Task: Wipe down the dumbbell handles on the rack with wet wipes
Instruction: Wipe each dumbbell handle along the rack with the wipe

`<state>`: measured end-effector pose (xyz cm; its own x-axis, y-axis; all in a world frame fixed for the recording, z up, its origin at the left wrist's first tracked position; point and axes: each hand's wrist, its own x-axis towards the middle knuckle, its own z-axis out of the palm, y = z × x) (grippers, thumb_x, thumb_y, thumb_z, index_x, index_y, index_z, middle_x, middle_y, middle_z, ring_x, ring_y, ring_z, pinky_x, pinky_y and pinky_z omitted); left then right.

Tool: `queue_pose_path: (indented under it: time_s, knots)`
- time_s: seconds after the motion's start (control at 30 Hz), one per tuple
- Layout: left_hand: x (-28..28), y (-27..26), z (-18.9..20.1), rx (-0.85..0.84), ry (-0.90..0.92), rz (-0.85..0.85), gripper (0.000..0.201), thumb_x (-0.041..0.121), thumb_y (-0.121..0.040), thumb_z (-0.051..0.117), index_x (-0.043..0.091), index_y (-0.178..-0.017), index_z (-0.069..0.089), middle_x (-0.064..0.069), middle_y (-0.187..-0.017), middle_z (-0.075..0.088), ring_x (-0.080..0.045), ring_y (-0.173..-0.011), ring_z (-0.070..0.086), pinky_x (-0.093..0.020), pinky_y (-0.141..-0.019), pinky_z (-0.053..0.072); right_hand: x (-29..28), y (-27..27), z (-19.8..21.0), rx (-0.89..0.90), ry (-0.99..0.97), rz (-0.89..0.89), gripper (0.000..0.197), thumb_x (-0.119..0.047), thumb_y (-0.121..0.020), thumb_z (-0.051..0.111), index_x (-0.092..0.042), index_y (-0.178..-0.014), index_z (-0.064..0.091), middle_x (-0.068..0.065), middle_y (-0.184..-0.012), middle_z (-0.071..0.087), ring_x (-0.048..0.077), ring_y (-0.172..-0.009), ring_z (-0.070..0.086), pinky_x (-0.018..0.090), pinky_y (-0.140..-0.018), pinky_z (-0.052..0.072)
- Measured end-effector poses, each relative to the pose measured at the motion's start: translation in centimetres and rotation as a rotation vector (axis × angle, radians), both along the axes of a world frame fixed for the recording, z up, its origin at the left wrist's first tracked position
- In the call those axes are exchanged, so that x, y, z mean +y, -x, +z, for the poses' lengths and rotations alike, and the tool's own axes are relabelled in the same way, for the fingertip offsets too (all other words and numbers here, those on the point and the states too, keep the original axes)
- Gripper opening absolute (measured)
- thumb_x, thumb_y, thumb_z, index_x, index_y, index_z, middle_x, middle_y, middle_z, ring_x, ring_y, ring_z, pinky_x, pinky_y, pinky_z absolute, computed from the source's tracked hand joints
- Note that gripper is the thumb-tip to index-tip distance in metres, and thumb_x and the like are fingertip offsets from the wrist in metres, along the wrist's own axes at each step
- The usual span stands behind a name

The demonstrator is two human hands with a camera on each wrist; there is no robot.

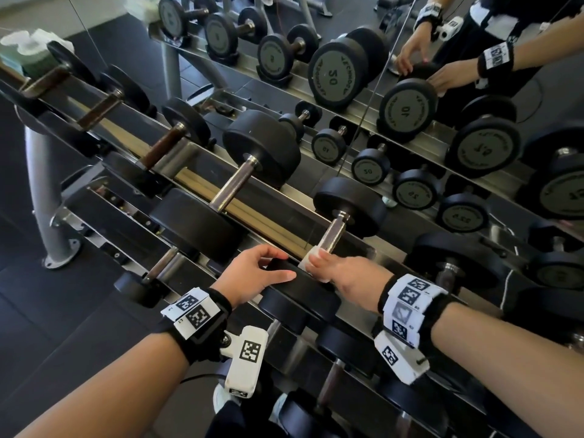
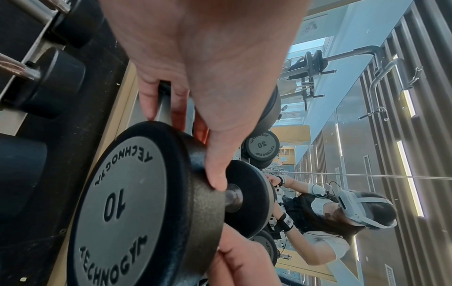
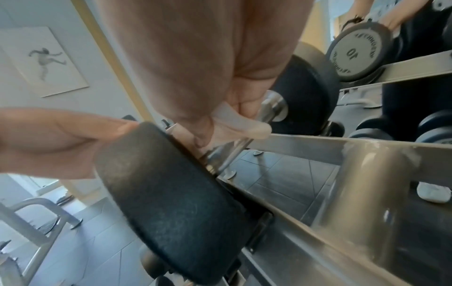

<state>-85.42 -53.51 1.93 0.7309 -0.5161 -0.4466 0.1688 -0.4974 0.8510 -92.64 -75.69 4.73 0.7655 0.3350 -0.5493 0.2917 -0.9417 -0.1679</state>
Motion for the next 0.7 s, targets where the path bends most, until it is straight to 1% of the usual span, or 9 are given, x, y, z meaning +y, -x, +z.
queue_pose_path:
  time_s: [0.07, 0.13, 0.23, 0.33, 0.37, 0.43, 0.5, 0.6, 0.7]
  knots:
    - [0.0, -0.1, 0.0, 0.010, 0.005, 0.002, 0.034, 0.032, -0.079, 0.080, 0.033, -0.109, 0.065, 0.011, -0.107, 0.066, -0.005, -0.100, 0.062, -0.020, -0.082, 0.047, -0.8, -1.1, 0.0, 0.025, 0.024, -0.064, 0.077, 0.009, -0.092, 0.045, -0.018, -0.156, 0.013, -0.001, -0.165, 0.008, 0.018, -0.150, 0.016, 0.036, -0.121, 0.021]
    - [0.0, -0.2, 0.0, 0.017, 0.014, 0.006, 0.033, 0.031, -0.078, 0.080, 0.033, -0.107, 0.065, 0.010, -0.107, 0.066, -0.006, -0.101, 0.062, -0.020, -0.082, 0.048, -2.3, -2.5, 0.5, -0.046, -0.044, -0.212, 0.066, 0.005, -0.096, 0.043, -0.018, -0.155, 0.023, 0.000, -0.165, 0.013, 0.022, -0.150, 0.018, 0.040, -0.122, 0.019]
    - [-0.1, -0.2, 0.0, 0.031, 0.016, 0.010, 0.034, 0.029, -0.079, 0.080, 0.031, -0.109, 0.065, 0.008, -0.110, 0.065, -0.010, -0.104, 0.062, -0.032, -0.093, 0.052, -3.5, -2.6, 0.6, -0.154, -0.109, -0.327, 0.059, 0.003, -0.098, 0.038, -0.018, -0.152, 0.029, 0.000, -0.164, 0.014, 0.024, -0.151, 0.013, 0.041, -0.122, 0.014]
    - [-0.1, -0.3, 0.0, 0.038, 0.017, -0.005, 0.034, 0.029, -0.079, 0.079, 0.031, -0.110, 0.065, 0.006, -0.111, 0.065, -0.012, -0.105, 0.062, -0.037, -0.096, 0.052, -1.6, -0.2, 0.1, -0.111, -0.161, -0.287, 0.062, 0.003, -0.097, 0.039, -0.019, -0.154, 0.026, 0.000, -0.165, 0.012, 0.024, -0.151, 0.015, 0.040, -0.123, 0.016]
    - [-0.1, -0.3, 0.0, 0.034, 0.019, -0.010, 0.034, 0.029, -0.079, 0.079, 0.031, -0.110, 0.064, 0.007, -0.111, 0.065, -0.011, -0.104, 0.062, -0.034, -0.093, 0.052, -0.9, 0.7, 0.0, -0.071, -0.162, -0.243, 0.066, 0.004, -0.096, 0.040, -0.021, -0.155, 0.023, -0.001, -0.165, 0.011, 0.022, -0.150, 0.018, 0.038, -0.122, 0.019]
    - [-0.1, -0.3, -0.1, 0.011, 0.014, -0.021, 0.034, 0.031, -0.079, 0.080, 0.032, -0.109, 0.065, 0.010, -0.109, 0.066, -0.005, -0.100, 0.062, -0.022, -0.081, 0.049, -0.2, 1.8, 0.4, -0.002, -0.145, -0.163, 0.073, 0.008, -0.094, 0.040, -0.024, -0.156, 0.018, -0.004, -0.165, 0.009, 0.014, -0.150, 0.016, 0.031, -0.121, 0.019]
    - [-0.1, -0.4, -0.2, 0.005, 0.013, -0.018, 0.033, 0.032, -0.078, 0.081, 0.032, -0.107, 0.066, 0.012, -0.107, 0.067, -0.003, -0.098, 0.062, -0.017, -0.075, 0.045, -0.5, 1.2, 1.4, -0.002, -0.136, -0.193, 0.081, 0.014, -0.089, 0.040, -0.026, -0.156, 0.017, -0.006, -0.165, 0.009, 0.010, -0.150, 0.015, 0.030, -0.121, 0.019]
    - [-0.1, -0.4, -0.4, 0.013, 0.018, -0.011, 0.033, 0.032, -0.077, 0.081, 0.032, -0.106, 0.066, 0.011, -0.106, 0.067, -0.007, -0.099, 0.064, -0.021, -0.080, 0.049, -1.1, -1.0, 2.1, -0.053, -0.082, -0.295, 0.085, 0.019, -0.087, 0.041, -0.024, -0.156, 0.016, -0.003, -0.165, 0.008, 0.012, -0.150, 0.015, 0.029, -0.120, 0.019]
    - [0.0, -0.4, -0.5, 0.017, 0.019, -0.005, 0.034, 0.032, -0.077, 0.081, 0.033, -0.107, 0.066, 0.010, -0.108, 0.066, -0.008, -0.101, 0.064, -0.027, -0.086, 0.053, -0.6, -0.7, 1.1, -0.079, -0.044, -0.249, 0.078, 0.014, -0.088, 0.042, -0.019, -0.156, 0.020, 0.001, -0.165, 0.009, 0.016, -0.151, 0.011, 0.030, -0.120, 0.019]
